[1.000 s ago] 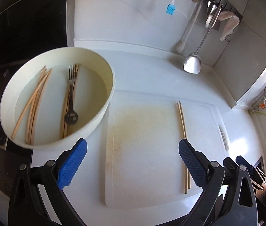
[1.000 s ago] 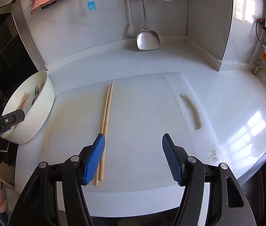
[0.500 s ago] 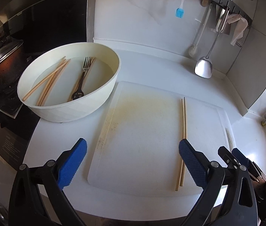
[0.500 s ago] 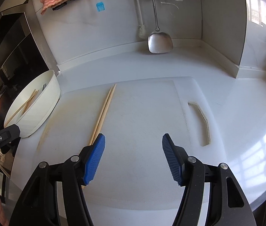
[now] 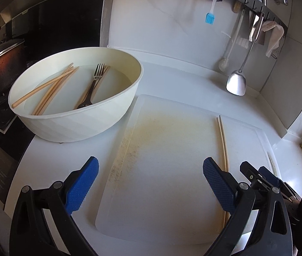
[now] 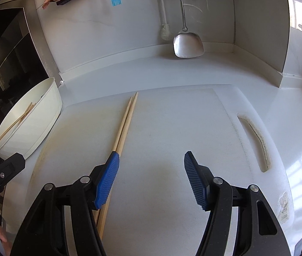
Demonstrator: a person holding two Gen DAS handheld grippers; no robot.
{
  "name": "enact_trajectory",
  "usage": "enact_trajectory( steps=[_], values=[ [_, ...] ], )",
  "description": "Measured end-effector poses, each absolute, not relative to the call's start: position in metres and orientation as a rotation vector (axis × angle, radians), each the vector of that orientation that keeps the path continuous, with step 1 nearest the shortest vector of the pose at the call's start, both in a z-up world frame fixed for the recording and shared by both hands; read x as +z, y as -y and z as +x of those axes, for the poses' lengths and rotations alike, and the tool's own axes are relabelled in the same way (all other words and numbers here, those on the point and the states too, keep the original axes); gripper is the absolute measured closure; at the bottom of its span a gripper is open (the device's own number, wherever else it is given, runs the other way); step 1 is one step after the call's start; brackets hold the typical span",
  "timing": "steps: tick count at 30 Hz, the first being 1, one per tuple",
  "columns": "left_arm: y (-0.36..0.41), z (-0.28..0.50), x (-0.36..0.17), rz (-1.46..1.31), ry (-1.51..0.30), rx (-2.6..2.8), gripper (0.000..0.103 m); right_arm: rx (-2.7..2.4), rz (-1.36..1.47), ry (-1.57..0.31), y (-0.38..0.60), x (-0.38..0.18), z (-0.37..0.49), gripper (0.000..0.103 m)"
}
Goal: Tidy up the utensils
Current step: 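Move both open tools back over the last chopsticks on the board, then close the right tool on one chopstick while the left tool lowers toward another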
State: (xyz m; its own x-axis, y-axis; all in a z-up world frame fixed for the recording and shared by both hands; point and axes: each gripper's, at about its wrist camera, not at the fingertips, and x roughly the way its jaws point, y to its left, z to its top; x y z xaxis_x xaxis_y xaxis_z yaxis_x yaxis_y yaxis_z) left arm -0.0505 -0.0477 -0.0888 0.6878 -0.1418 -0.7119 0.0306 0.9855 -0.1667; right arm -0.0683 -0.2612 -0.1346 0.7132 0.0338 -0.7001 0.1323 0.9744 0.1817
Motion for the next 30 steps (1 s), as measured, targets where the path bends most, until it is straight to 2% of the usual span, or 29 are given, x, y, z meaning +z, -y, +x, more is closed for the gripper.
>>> enact_trajectory(
  steps=[30],
  values=[
    [0.042, -0.039, -0.104, -0.172, -0.855, -0.110, 0.007, -0.106, 0.040, -0.817, 0.230, -0.147, -0.049, 0.042]
  ],
)
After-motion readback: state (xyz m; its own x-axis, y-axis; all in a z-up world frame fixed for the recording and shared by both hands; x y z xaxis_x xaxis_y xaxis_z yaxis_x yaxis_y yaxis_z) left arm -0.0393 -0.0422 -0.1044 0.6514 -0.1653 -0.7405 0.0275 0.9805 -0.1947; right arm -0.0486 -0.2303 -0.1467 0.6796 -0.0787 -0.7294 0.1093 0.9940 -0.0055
